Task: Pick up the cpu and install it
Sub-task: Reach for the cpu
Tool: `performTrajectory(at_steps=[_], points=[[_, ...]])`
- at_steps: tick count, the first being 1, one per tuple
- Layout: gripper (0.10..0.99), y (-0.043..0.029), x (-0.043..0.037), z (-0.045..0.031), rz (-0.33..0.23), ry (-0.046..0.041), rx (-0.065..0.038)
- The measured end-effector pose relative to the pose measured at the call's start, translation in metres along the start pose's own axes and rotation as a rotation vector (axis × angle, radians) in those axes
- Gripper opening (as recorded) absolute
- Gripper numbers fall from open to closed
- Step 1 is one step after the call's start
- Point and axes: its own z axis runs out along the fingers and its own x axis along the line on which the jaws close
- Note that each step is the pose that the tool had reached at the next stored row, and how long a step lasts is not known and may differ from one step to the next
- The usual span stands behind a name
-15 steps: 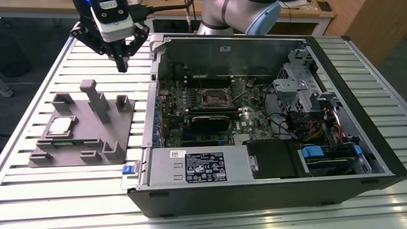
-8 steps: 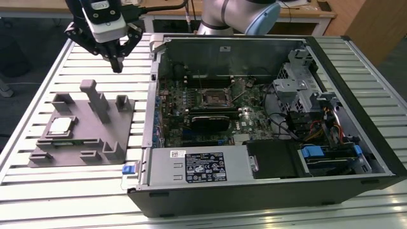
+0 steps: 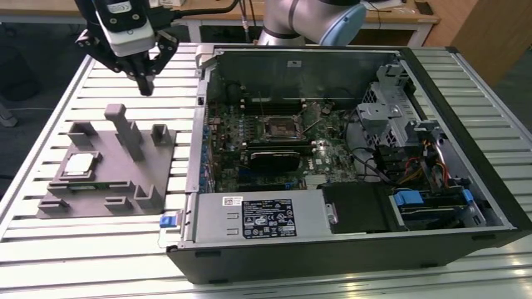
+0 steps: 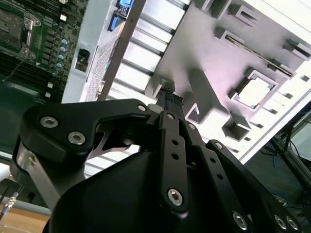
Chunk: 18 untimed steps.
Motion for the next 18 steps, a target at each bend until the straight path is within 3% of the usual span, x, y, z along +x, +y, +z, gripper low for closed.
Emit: performTrajectory(at_steps=[18], points=[[0.106,-0.0018,0.0227,0.0024,0.0,0.0002,0.0]])
